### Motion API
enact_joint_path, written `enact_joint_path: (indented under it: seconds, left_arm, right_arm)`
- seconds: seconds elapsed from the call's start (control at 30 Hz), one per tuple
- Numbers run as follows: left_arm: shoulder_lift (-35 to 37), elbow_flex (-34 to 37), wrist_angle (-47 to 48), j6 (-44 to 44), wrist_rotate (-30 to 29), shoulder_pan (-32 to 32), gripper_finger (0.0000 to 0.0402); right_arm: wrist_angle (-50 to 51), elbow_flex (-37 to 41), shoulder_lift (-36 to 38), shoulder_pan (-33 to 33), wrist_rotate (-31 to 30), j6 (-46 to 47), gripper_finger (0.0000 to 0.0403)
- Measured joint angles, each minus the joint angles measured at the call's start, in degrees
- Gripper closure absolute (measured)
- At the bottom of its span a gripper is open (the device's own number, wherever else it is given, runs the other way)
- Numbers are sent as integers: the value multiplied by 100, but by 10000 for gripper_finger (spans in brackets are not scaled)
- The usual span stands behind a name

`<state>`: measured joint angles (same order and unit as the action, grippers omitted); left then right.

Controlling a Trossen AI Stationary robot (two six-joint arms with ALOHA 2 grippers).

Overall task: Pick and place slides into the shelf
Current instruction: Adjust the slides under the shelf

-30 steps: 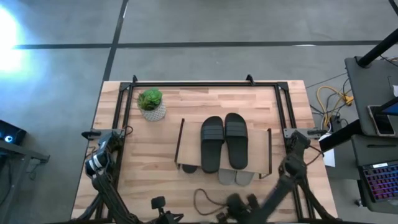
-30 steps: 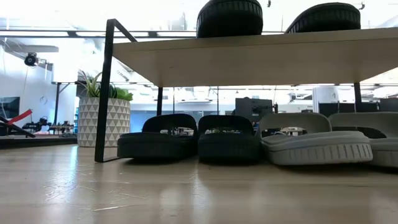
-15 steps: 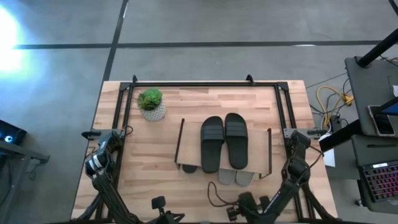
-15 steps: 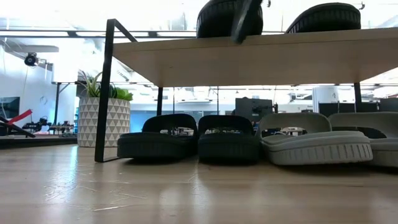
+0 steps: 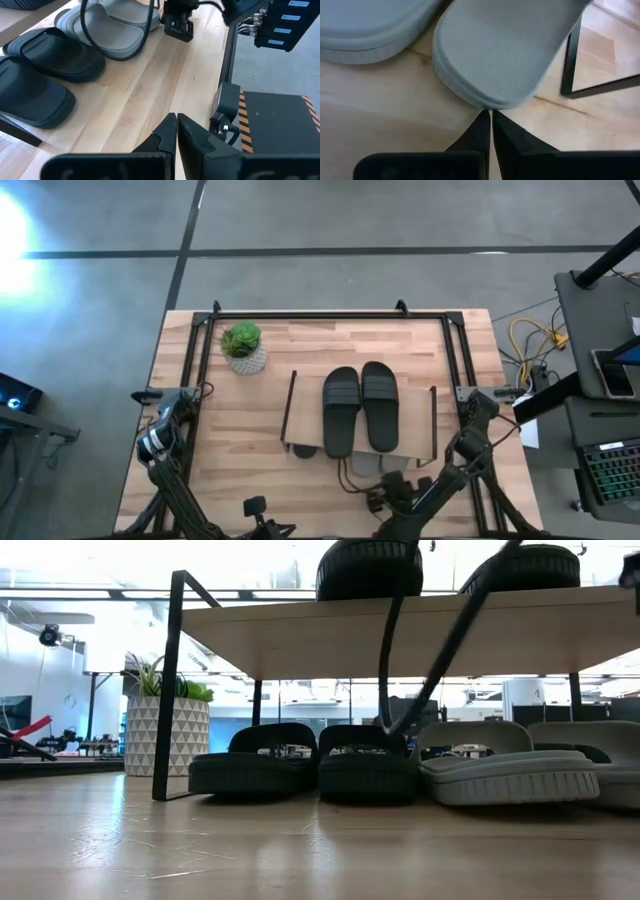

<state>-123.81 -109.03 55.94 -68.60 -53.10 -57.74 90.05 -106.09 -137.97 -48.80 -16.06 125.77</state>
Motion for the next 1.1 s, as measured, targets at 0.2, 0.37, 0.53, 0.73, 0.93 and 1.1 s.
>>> enact_joint_path:
  seconds: [0.2, 0.37, 0.53, 0.73, 0.93, 1.1]
  left_arm:
    - [0, 18, 6, 35, 0, 0, 402]
    - [0, 74, 12, 33, 9, 0, 402]
    - [0, 83, 9, 39, 20, 2, 402]
    - [0, 83, 8, 39, 28, 0, 402]
    - [0, 83, -36, 10, 35, 0, 402]
    - [-1, 83, -104, 36, 34, 2, 402]
  right_arm:
    - [-5, 390, 44, -4, 152, -23, 392]
    - [25, 359, 57, -31, 158, 2, 392]
    - [-6, -119, 70, -218, -348, 10, 392]
    - [-6, -1062, 81, -593, -926, 259, 392]
    - [-108, -2109, 96, -1279, -716, 300, 392]
    - [-8, -2377, 98, -1838, 406, 581, 392]
